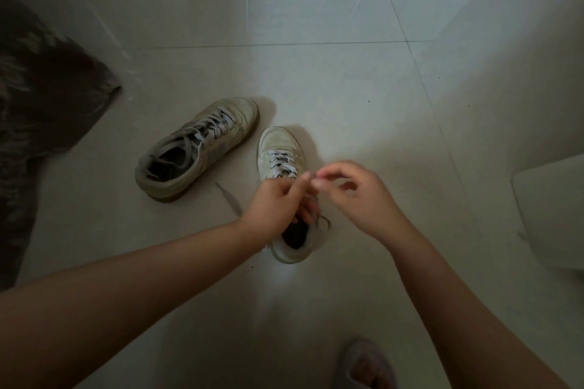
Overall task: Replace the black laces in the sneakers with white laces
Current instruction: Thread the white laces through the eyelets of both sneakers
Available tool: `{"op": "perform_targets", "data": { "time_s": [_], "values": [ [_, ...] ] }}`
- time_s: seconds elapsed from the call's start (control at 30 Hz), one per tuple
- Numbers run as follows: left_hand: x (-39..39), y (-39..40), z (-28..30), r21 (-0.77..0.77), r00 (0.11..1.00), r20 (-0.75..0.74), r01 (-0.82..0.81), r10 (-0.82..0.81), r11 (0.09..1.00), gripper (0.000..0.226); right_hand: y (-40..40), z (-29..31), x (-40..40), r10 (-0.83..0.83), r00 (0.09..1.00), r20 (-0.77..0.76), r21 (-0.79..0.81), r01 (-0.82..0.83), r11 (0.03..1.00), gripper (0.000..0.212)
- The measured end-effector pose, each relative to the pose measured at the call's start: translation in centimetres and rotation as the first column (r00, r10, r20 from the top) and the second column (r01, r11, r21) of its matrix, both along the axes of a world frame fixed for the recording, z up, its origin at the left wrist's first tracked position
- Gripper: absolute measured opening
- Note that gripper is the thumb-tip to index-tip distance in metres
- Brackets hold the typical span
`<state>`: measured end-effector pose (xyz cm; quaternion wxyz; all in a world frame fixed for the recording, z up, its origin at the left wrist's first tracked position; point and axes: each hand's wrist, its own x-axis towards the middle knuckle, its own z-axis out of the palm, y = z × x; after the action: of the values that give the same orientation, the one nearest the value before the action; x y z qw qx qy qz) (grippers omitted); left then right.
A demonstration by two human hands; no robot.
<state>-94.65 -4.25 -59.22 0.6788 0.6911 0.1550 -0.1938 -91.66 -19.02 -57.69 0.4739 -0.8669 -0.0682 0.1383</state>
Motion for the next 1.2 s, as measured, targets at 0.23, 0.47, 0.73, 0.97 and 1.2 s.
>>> {"op": "perform_targets", "data": {
  "time_s": [0.23, 0.47, 0.73, 0.97, 1.2],
  "values": [
    [1.5, -1.3, 1.5, -0.057, 0.974, -0.225, -0.005, -0.008, 0.998, 0.054, 1.1, -0.7, -0.6, 0.18, 0.961, 0.21, -0.124, -0.156, 0.98, 0.027],
    [1.1, 1.4, 0.9, 0.469, 0.997, -0.004, 0.067, -0.074, 0.881, 0.055, -1.2, -0.5, 0.9, 0.179, 0.98, 0.089, -0.253, -0.152, 0.955, 0.028],
    [-0.6, 2.4, -0.8, 0.8, 0.958, 0.129, 0.052, -0.256, 0.598, 0.013, -0.7, -0.9, 1.0, 0.239, 0.97, -0.047, -0.31, -0.242, 0.919, 0.019],
    [0.1, 1.1, -1.0, 0.813, 0.961, 0.095, 0.076, -0.261, 0.577, 0.021, 0.3, -2.6, 1.1, 0.109, 0.992, -0.061, -0.329, -0.124, 0.936, 0.008],
    [0.2, 0.9, -1.5, 0.794, 0.97, 0.079, 0.078, -0.229, 0.603, 0.024, 1.1, -2.7, 1.3, 0.203, 0.979, -0.024, -0.393, -0.196, 0.898, 0.011]
  ]
}}
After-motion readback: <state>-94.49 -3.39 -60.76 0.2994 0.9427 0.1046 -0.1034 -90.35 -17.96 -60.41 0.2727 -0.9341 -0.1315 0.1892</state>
